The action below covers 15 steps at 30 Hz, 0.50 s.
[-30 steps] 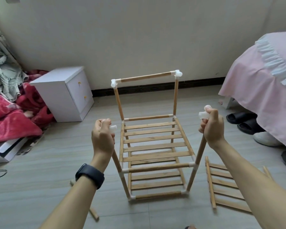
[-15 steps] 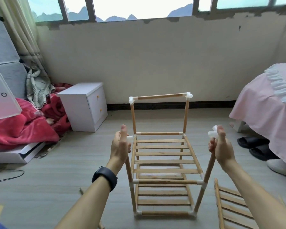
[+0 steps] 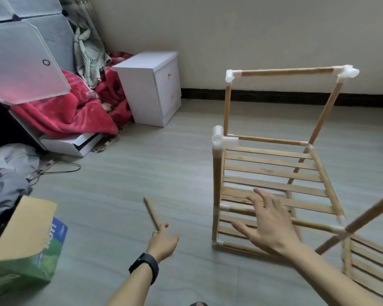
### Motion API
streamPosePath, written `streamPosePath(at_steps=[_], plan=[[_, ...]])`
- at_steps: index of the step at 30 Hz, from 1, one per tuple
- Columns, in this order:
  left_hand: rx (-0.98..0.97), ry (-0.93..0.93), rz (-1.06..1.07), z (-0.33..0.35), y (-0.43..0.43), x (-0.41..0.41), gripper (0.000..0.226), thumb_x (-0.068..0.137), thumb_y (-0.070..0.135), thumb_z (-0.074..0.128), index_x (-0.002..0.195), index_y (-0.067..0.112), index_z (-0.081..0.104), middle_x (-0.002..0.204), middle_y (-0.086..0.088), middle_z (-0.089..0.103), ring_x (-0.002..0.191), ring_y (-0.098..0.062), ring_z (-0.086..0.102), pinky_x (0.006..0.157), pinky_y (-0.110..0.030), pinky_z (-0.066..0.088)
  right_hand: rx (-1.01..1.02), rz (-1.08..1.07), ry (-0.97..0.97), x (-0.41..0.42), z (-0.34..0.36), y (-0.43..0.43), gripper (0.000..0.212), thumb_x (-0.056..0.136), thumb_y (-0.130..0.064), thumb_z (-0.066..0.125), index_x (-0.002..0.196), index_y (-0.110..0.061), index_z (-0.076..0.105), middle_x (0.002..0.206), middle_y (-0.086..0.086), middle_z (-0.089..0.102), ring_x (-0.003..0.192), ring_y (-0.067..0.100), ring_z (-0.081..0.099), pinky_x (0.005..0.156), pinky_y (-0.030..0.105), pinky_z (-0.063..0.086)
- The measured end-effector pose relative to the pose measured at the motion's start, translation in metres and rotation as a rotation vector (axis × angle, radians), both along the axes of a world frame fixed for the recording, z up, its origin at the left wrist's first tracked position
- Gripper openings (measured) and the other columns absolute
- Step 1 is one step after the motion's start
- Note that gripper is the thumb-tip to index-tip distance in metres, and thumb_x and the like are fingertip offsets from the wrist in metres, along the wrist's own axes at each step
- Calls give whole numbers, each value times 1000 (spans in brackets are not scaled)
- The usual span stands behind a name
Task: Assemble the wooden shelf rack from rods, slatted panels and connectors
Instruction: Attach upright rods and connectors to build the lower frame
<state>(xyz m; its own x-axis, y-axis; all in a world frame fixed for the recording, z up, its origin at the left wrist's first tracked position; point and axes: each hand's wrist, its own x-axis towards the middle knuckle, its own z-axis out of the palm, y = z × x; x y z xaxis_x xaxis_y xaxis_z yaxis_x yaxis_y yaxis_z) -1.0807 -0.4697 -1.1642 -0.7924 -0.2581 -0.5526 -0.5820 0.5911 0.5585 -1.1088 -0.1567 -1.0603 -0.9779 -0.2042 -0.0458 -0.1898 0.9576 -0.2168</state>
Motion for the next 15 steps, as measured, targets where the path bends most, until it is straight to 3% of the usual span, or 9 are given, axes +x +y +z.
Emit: streamPosePath(at_steps=[2, 4, 6, 11, 15], plan=[[-66, -79, -53, -23, -1, 1, 62, 99, 39, 51, 154, 26, 26, 137, -21, 50, 137, -33, 37, 112, -43, 38, 51, 76, -88, -21, -8, -18, 100, 77, -94, 23, 159, -39, 10, 170, -4, -4, 157, 24, -5, 125, 54, 10], [-123, -130, -90, -40, -1, -3, 62, 98, 38, 50, 155, 31, 26, 141, -19, 45, 138, -34, 35, 112, -45, 38, 96, 90, -75, -32, -19, -31, 100, 75, -96, 7, 159, -42, 8, 171, -2, -1, 157, 24, -4, 125, 56, 12], [-192, -169, -129, -55, -2, -10, 59, 99, 37, 47, 155, 35, 27, 144, -17, 42, 136, -35, 39, 111, -44, 39, 126, 73, 4, -35, -28, -36, 99, 76, -95, 0, 158, -41, 16, 170, 1, 13, 157, 25, 9, 122, 55, 20], [-318, -287, -173, -91, -4, -17, 52, 103, 41, 41, 152, 26, 31, 148, -16, 36, 136, -36, 41, 110, -47, 40, 155, 78, 57, -35, -36, -36, 94, 82, -91, 8, 156, -37, 28, 166, 4, 28, 154, 28, 22, 118, 54, 28], [-417, -274, -167, -108, -3, -18, 42, 102, 37, 42, 139, 16, 43, 138, -15, 45, 128, -35, 50, 100, -44, 47, 171, 66, 49, -32, -38, -36, 90, 83, -90, 15, 155, -38, 27, 165, 4, 29, 153, 29, 23, 117, 55, 27]])
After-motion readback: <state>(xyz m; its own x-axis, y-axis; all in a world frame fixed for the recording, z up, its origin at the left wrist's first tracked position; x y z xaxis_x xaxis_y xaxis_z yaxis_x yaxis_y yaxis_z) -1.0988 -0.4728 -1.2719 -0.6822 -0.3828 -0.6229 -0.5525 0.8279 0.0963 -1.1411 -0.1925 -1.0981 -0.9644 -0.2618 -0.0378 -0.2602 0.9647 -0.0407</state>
